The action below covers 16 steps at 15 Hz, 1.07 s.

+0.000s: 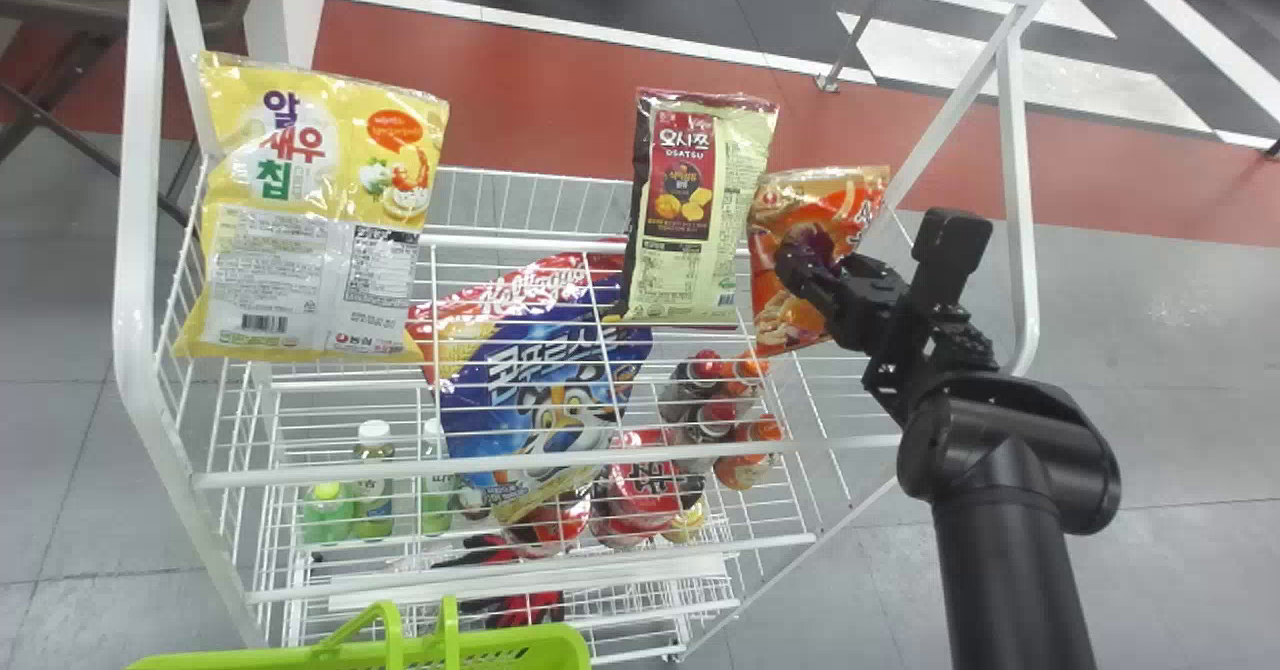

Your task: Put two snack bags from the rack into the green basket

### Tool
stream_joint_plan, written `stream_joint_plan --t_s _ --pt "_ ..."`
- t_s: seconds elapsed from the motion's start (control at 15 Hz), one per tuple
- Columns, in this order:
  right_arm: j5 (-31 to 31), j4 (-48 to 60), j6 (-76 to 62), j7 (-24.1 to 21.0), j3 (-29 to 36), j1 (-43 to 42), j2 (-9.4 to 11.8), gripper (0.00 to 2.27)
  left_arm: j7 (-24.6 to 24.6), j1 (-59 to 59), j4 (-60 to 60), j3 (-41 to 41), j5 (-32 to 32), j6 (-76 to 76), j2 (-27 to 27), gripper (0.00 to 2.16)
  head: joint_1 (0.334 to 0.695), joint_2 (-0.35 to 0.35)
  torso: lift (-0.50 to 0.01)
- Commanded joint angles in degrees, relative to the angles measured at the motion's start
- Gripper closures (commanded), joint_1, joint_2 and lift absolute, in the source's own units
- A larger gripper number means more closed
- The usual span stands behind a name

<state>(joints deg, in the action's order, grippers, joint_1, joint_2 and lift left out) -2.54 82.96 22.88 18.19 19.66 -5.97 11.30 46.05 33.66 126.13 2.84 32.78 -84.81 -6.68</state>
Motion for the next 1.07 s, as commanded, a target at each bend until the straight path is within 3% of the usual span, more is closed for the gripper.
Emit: stream_joint_plan --t_s 0.0,0.4,0.67,1.0 --pt "0.1 0.4 0.8 -1.7 -0.2 0.2 -0.8 2.25 0.0 0.0 0.0 0.0 0.0 -0.1 0.0 2.14 0.695 -0.35 -0.007" --pt "-1.2 4.8 0.5 -10.5 1.3 3.2 -1.4 2.25 0.0 0.4 0.4 0.2 0.0 -0.2 0.0 2.14 0.695 -0.35 -0.007" --pt "-6.2 10.3 0.3 -10.5 2.8 6.8 -1.8 2.25 -0.1 1.0 0.9 0.2 0.0 -0.2 0.0 2.14 0.695 -0.35 -0.007" --pt "-12.3 24.7 4.7 -11.8 4.8 15.7 -3.0 2.25 -0.1 1.5 1.8 0.3 -0.3 -0.6 0.0 2.14 0.695 -0.35 -0.007"
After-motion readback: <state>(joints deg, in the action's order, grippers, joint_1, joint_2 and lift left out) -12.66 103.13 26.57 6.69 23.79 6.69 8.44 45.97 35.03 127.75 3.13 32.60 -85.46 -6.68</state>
